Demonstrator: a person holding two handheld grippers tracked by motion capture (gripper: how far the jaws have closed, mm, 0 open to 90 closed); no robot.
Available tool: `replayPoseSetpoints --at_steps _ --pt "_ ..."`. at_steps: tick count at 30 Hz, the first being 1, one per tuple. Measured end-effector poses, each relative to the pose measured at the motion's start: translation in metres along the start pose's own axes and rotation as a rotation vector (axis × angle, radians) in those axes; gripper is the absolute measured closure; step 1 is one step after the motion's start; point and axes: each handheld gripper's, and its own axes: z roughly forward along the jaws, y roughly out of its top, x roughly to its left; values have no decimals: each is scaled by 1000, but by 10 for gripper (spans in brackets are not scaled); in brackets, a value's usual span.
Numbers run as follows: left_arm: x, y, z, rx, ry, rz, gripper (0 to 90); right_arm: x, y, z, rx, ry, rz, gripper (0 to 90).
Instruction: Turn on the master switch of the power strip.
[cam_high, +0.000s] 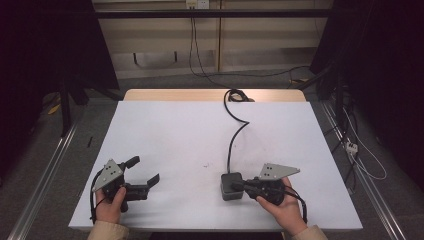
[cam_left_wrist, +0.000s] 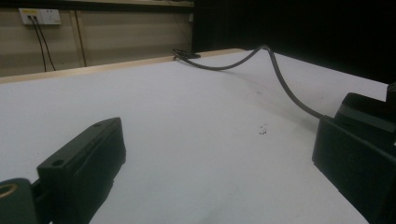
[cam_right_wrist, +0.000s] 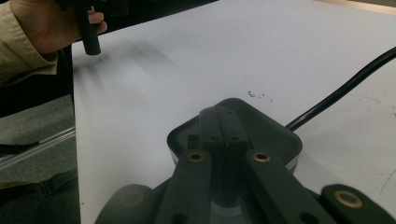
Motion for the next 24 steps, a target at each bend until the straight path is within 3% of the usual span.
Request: replayPoseSetpoints --at_steps 24 --pt "-1 0 0 -3 2 -8 23 3 0 1 8 -17 -22 900"
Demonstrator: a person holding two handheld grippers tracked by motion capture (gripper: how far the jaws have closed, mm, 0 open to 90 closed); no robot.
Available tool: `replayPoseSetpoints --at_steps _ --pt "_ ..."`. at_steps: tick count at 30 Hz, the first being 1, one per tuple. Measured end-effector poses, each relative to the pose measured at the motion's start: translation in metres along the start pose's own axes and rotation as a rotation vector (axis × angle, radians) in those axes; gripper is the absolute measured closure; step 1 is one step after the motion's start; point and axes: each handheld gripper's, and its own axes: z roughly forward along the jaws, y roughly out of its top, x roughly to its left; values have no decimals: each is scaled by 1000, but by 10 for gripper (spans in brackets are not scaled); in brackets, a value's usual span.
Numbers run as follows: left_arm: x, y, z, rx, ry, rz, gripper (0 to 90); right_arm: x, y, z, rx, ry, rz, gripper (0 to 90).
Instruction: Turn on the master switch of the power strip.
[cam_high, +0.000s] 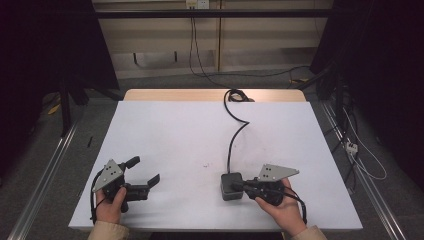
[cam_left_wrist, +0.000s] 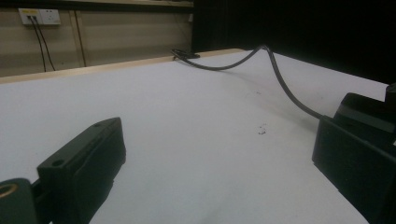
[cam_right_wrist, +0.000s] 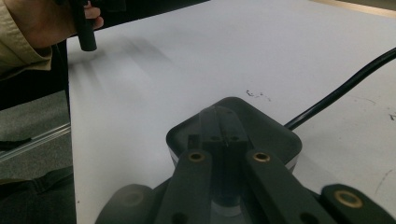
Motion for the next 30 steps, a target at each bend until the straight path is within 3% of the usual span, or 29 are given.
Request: replayPoseSetpoints --at_steps 30 --pt "-1 0 1 1 -4 3 23 4 1 1 12 -25 -41 900"
